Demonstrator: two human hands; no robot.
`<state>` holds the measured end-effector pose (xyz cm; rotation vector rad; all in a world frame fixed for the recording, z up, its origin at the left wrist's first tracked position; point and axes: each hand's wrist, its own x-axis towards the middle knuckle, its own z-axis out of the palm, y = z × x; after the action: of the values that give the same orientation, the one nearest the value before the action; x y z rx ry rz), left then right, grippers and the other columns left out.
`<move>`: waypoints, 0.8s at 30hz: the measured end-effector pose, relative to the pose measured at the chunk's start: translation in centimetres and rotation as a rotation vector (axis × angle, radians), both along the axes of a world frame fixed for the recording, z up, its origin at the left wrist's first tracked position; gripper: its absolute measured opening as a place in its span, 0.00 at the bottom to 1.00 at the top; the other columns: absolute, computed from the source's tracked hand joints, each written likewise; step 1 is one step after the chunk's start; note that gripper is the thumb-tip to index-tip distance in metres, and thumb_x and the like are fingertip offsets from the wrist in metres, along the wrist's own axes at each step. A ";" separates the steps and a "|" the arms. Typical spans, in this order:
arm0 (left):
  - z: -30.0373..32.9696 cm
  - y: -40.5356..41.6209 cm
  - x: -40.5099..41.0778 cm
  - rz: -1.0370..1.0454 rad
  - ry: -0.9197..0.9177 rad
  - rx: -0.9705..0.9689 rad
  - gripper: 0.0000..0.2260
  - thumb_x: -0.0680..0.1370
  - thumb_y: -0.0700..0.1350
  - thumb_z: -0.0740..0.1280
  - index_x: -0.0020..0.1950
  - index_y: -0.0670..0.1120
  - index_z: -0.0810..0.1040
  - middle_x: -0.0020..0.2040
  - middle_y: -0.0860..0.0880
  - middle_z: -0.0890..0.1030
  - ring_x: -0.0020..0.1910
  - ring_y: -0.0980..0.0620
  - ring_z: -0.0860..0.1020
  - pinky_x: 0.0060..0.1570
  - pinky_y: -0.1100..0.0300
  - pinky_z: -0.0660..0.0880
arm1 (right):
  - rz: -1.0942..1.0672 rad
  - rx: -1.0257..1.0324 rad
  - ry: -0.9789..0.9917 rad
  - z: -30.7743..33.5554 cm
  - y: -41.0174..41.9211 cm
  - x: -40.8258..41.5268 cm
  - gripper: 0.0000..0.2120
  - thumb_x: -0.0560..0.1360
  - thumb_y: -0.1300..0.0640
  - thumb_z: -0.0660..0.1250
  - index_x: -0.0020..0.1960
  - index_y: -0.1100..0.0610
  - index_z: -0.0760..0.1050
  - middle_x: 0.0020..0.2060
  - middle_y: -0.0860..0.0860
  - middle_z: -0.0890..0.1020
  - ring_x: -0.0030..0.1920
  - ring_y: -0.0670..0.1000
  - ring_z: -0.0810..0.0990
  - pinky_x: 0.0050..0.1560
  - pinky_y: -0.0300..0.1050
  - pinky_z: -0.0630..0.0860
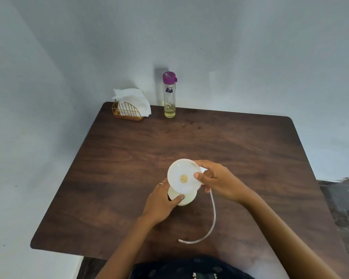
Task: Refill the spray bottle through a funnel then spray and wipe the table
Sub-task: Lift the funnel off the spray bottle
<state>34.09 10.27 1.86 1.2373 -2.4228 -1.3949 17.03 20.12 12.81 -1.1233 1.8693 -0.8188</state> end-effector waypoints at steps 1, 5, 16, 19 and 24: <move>0.0 0.0 0.0 0.006 0.002 0.011 0.29 0.71 0.59 0.70 0.69 0.54 0.68 0.64 0.53 0.76 0.61 0.53 0.74 0.60 0.50 0.75 | 0.008 -0.014 -0.016 0.1 0.0 0.0 0.17 0.80 0.53 0.61 0.67 0.52 0.70 0.53 0.45 0.79 0.35 0.38 0.79 0.41 0.42 0.79; -0.3 -0.1 -0.1 -0.003 -0.009 0.000 0.28 0.72 0.57 0.71 0.69 0.53 0.69 0.64 0.54 0.75 0.61 0.53 0.74 0.60 0.52 0.75 | 0.017 -0.010 0.001 0.2 0.0 0.0 0.16 0.80 0.53 0.61 0.66 0.52 0.71 0.54 0.46 0.80 0.33 0.44 0.78 0.42 0.45 0.80; -0.5 -0.2 -0.3 0.008 -0.015 0.046 0.29 0.72 0.57 0.71 0.70 0.55 0.66 0.68 0.54 0.73 0.64 0.53 0.72 0.64 0.52 0.73 | 0.000 -0.056 -0.045 0.7 0.1 -0.4 0.16 0.79 0.54 0.61 0.66 0.54 0.74 0.55 0.48 0.82 0.35 0.44 0.80 0.38 0.43 0.79; -0.6 -0.3 -0.2 -0.003 -0.015 0.054 0.29 0.72 0.58 0.71 0.71 0.55 0.65 0.68 0.55 0.72 0.65 0.53 0.72 0.65 0.51 0.73 | 0.001 -0.081 -0.064 1.0 0.2 -0.6 0.15 0.79 0.54 0.62 0.66 0.54 0.74 0.55 0.47 0.82 0.40 0.44 0.81 0.37 0.41 0.79; -0.2 -0.3 -0.1 -0.027 -0.013 0.040 0.29 0.72 0.57 0.70 0.71 0.56 0.65 0.68 0.56 0.72 0.65 0.53 0.71 0.63 0.51 0.73 | 0.027 -0.083 -0.093 1.5 0.3 -1.1 0.15 0.79 0.54 0.62 0.65 0.53 0.75 0.55 0.46 0.82 0.42 0.48 0.81 0.38 0.42 0.79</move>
<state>33.99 9.99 1.69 1.2306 -2.4413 -1.4533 15.91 20.44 14.27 -1.1390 1.7545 -0.9247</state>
